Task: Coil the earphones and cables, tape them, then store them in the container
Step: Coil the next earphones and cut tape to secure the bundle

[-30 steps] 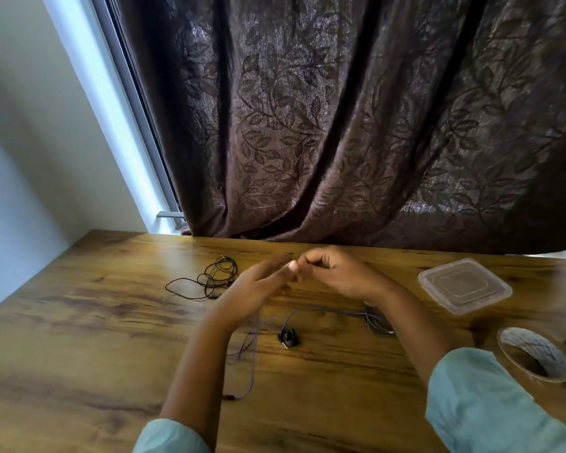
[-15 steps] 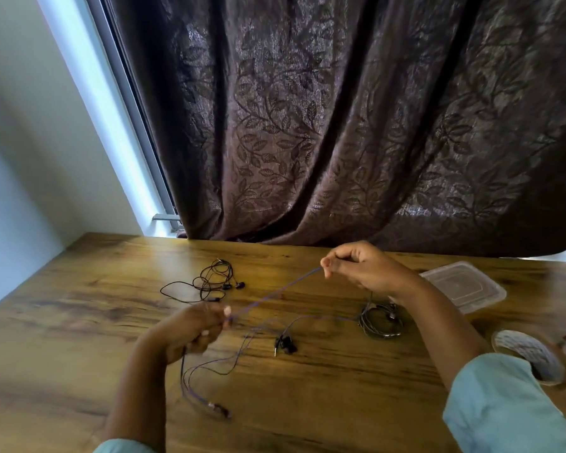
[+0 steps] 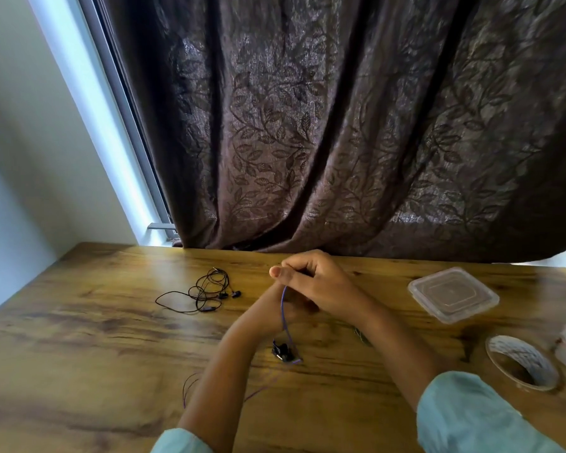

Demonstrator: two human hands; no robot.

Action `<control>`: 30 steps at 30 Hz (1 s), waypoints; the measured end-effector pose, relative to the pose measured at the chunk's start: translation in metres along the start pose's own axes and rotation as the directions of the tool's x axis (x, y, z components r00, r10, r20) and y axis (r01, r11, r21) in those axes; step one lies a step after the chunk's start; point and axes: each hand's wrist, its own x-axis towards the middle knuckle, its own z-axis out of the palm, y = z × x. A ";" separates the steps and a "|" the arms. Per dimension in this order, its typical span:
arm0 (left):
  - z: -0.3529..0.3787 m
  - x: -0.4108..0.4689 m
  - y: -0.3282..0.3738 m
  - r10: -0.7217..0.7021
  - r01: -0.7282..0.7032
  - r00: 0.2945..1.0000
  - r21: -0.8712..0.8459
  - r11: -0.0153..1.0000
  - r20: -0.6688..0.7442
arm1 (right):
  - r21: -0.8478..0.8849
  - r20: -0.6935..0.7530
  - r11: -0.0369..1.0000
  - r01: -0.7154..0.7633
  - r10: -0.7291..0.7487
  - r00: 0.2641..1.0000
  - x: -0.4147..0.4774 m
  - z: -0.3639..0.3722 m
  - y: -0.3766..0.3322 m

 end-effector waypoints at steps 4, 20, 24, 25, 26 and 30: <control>0.007 0.008 -0.007 0.075 -0.077 0.992 -0.019 0.997 -0.106 | 0.077 -0.098 0.996 0.043 -0.035 0.995 -0.001 -0.005 0.000; -0.084 -0.008 -0.037 -0.076 0.079 0.973 0.004 0.997 -0.218 | 0.114 -0.389 0.993 0.025 0.021 0.921 -0.021 -0.070 0.051; -0.071 -0.004 -0.032 -0.071 0.075 0.949 0.000 0.997 -0.307 | -0.057 -0.228 0.991 -0.123 0.107 0.968 -0.023 -0.056 0.068; -0.068 -0.003 -0.030 -0.074 0.081 0.956 0.011 0.997 -0.282 | -0.114 -0.187 0.980 -0.162 0.139 0.973 -0.024 -0.051 0.070; -0.063 -0.002 -0.028 -0.073 0.081 0.967 0.023 0.996 -0.245 | -0.155 -0.148 0.968 -0.196 0.173 0.974 -0.025 -0.045 0.070; -0.040 0.006 -0.021 -0.035 0.044 0.985 0.054 0.998 -0.168 | -0.118 -0.034 0.974 -0.191 0.189 0.981 -0.018 -0.014 0.062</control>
